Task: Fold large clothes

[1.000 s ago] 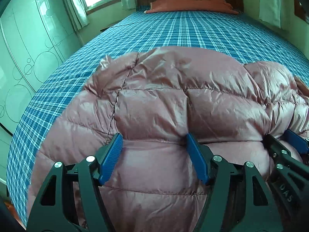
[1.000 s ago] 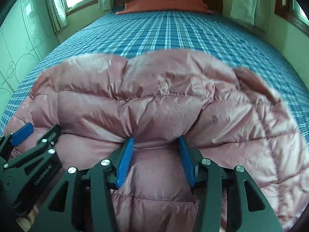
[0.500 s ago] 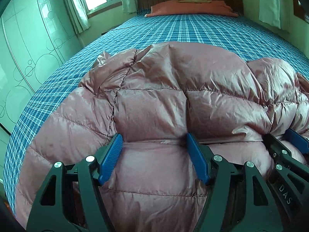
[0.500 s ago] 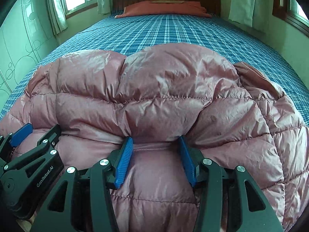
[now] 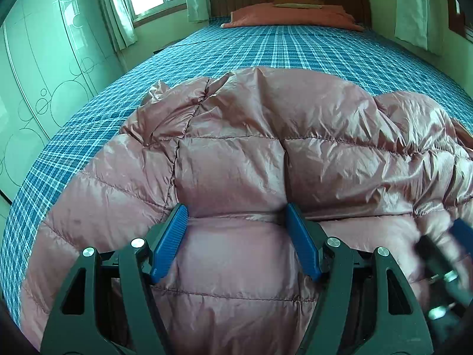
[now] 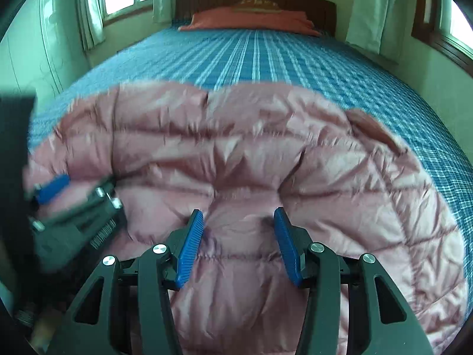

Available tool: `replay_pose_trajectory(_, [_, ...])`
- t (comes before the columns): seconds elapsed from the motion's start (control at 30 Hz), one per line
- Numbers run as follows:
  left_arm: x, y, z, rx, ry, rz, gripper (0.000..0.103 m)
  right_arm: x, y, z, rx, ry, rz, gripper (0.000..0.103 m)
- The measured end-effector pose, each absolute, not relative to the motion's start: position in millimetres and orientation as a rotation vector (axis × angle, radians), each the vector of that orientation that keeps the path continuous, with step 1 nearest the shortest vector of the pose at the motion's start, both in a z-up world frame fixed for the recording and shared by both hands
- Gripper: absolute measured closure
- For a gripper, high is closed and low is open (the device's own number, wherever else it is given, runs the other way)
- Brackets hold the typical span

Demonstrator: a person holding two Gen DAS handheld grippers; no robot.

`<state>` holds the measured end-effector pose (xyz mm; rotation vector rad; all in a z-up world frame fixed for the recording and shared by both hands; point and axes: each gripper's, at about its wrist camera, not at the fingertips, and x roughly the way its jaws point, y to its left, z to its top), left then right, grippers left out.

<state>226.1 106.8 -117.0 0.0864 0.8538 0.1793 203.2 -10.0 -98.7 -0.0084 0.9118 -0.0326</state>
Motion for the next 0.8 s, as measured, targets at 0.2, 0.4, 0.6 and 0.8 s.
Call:
replay_pose_trajectory(0.2, [226.9, 116.7, -110.1, 0.062, 0.872, 0.152, 0.034, 207.5, -13.8, -108.5, 0.01, 0.915, -0.026, 0.049])
replay_pose_trajectory(0.4, [211.1, 139.1, -90.9, -0.01, 0.889, 0.095, 0.033, 206.0, -14.5, -109.6, 0.015, 0.903, -0.025, 0.049])
replay_pose_trajectory(0.6, [182.2, 189.9, -56.7, -0.139, 0.843, 0.113, 0.029, 203.7, -13.7, -109.7, 0.019, 0.899, -0.025, 0.048])
replay_pose_trajectory(0.8, [165.2, 261.1, -61.9, -0.369, 0.873, 0.125, 0.024, 202.8, -11.7, -109.0, 0.018, 0.895, -0.028, 0.048])
